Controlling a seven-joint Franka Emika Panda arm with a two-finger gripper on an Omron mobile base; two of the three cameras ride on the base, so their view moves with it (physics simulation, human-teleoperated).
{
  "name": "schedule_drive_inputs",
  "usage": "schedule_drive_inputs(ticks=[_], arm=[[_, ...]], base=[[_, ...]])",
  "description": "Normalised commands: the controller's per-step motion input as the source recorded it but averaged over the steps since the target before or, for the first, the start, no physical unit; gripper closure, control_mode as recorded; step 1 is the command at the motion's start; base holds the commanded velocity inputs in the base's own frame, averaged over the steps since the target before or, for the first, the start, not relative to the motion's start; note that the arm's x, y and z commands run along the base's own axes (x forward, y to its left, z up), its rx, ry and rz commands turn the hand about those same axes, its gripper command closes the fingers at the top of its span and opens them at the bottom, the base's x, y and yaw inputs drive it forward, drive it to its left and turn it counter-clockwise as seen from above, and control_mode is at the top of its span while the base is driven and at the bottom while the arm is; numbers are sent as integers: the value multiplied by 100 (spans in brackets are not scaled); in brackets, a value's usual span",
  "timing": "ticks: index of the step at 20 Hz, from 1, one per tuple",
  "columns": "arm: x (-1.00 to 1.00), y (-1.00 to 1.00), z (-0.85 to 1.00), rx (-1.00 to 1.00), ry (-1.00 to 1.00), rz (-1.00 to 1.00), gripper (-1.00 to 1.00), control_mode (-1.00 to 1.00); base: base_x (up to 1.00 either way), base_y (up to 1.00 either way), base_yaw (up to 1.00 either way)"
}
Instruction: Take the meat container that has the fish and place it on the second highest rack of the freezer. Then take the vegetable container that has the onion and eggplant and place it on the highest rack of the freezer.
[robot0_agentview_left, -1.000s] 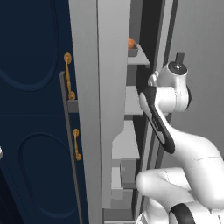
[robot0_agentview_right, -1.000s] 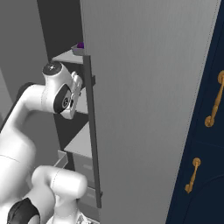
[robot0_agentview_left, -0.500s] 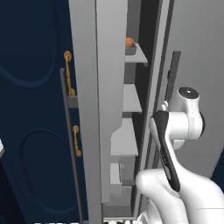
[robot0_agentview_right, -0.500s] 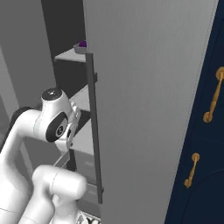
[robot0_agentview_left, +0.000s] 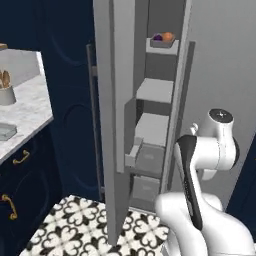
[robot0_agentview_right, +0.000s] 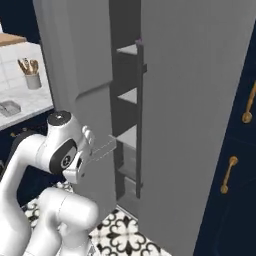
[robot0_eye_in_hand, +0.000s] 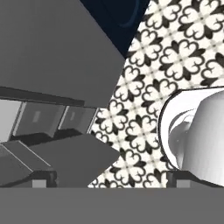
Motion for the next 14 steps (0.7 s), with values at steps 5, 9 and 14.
schedule_drive_inputs(ticks=[5, 9, 14], arm=[[0, 0, 0, 0, 0, 0, -100, 100], [0, 0, 0, 0, 0, 0, -100, 100], [0, 0, 0, 0, 0, 0, -100, 100]], base=[[-30, 3, 99], [-7, 59, 90], [48, 55, 46]])
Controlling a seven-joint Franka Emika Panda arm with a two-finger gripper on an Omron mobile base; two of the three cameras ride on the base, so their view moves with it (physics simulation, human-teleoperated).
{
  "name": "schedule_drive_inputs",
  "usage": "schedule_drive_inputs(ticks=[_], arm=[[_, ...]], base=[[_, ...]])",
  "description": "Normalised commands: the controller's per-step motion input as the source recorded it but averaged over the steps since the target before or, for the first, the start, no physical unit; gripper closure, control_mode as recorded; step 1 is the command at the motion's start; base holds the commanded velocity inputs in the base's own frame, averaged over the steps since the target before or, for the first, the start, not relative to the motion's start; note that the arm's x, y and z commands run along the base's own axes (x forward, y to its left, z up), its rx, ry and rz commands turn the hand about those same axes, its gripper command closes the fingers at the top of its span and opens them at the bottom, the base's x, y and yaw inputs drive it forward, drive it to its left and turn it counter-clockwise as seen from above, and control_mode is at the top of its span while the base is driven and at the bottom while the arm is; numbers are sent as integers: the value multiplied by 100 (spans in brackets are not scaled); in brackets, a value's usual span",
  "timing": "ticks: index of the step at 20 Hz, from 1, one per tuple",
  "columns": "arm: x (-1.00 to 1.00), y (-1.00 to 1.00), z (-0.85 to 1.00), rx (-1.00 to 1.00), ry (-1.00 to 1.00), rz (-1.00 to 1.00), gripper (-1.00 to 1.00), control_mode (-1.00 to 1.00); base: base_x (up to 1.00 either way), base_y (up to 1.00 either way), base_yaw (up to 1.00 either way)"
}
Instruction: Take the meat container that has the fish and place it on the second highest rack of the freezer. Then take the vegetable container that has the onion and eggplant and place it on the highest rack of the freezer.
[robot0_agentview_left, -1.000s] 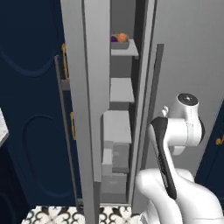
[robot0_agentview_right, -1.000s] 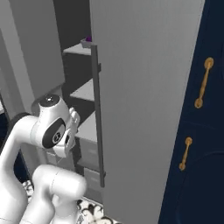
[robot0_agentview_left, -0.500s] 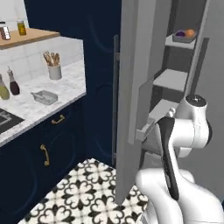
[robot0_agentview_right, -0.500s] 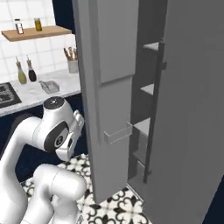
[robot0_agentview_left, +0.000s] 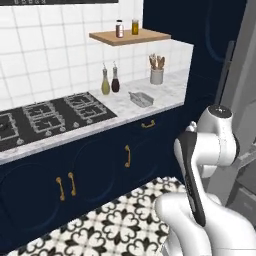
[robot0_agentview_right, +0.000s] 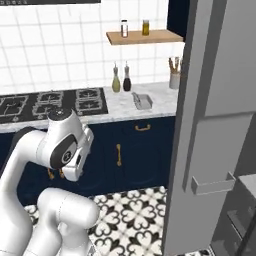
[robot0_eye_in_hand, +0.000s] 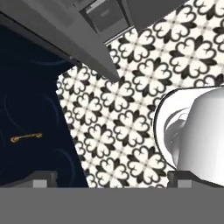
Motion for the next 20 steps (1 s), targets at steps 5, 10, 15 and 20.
schedule_drive_inputs(ticks=[5, 10, 15, 20], arm=[[0, 0, 0, 0, 0, 0, -100, 100], [0, 0, 0, 0, 0, 0, -100, 100], [0, 0, 0, 0, 0, 0, -100, 100], [0, 0, 0, 0, 0, 0, -100, 100]], base=[[100, 0, 1], [100, -8, -11], [100, -46, -24], [100, -47, -22]])
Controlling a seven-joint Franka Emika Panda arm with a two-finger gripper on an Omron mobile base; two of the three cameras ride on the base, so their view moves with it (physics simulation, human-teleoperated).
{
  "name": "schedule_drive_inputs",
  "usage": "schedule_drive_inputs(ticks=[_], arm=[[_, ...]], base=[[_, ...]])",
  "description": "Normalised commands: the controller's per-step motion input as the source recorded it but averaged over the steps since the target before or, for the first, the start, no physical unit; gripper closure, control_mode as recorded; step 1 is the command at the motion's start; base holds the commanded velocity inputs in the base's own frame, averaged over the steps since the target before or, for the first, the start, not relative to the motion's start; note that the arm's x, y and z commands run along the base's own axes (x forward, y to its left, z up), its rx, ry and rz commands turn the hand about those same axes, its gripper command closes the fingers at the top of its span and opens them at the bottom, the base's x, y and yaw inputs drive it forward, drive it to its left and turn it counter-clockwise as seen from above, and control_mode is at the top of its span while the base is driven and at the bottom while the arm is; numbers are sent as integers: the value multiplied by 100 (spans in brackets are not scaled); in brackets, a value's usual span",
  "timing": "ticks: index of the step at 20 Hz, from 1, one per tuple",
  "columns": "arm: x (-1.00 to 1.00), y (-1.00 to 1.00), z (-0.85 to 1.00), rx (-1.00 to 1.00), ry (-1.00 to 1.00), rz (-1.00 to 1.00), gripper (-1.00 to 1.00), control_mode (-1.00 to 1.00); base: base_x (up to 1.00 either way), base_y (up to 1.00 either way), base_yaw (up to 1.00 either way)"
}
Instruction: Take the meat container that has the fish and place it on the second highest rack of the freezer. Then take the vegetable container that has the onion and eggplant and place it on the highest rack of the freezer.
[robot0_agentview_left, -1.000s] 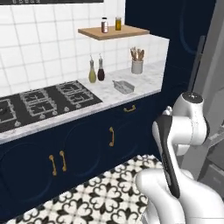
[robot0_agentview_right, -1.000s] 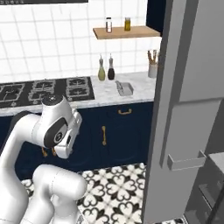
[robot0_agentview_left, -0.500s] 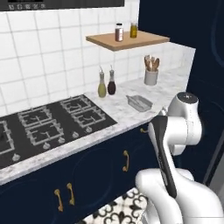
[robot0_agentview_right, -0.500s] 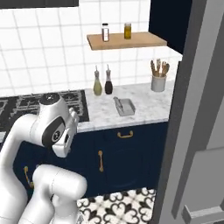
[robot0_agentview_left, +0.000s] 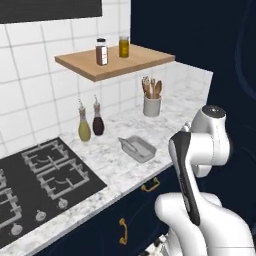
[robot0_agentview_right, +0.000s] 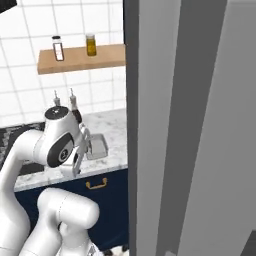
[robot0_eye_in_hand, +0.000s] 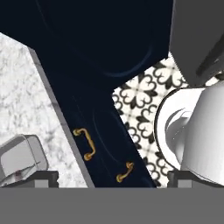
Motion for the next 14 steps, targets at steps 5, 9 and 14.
schedule_drive_inputs(ticks=[5, 9, 14], arm=[[20, 6, -4, 0, 1, 4, -100, -100], [100, 6, -54, 0, 7, 35, -100, -100], [100, 31, -86, -1, 16, 42, -100, -100]], base=[[80, 15, 5], [0, 0, 0], [0, 0, 0]])
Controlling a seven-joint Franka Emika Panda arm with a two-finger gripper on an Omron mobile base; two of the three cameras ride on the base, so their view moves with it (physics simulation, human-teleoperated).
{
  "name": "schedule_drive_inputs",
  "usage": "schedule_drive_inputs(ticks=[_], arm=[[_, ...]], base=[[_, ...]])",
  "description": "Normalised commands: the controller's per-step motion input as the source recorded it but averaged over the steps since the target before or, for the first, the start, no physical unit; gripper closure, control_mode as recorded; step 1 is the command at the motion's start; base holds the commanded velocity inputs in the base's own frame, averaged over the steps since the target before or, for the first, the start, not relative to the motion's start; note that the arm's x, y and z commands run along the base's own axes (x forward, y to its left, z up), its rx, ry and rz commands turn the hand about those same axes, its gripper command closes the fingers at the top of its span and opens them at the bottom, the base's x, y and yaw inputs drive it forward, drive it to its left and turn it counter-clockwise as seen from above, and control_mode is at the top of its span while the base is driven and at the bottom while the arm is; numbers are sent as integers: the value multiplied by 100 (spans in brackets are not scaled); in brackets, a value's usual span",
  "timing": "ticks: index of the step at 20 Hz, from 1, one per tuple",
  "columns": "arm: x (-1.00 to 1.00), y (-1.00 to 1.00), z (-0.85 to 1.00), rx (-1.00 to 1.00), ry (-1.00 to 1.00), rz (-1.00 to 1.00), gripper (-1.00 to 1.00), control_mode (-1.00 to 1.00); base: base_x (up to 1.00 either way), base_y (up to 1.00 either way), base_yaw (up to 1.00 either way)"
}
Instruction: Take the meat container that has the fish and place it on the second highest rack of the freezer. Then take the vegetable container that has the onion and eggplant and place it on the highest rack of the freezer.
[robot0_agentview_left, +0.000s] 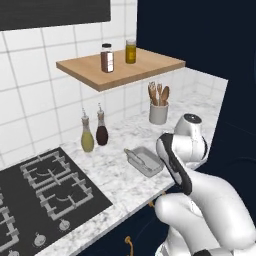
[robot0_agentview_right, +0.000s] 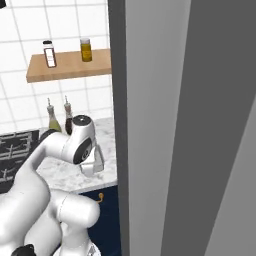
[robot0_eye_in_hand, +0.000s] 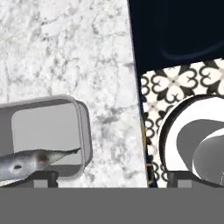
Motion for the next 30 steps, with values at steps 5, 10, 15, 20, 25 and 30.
schedule_drive_inputs(ticks=[5, 10, 15, 20, 25, 30], arm=[[95, 28, -67, -3, 22, 12, -100, -100], [39, -4, -23, 0, 17, 0, -100, -100], [-5, -3, -34, -1, 2, 0, -100, -100], [0, 4, -57, -2, 4, 0, 100, -100], [0, 0, -30, -1, 1, 0, 100, -100], [-1, 0, 0, 0, -1, 0, 100, -100]], base=[[0, 0, 0], [0, 0, 0], [0, 0, 0], [0, 0, 0], [0, 0, 0], [0, 0, 0]])
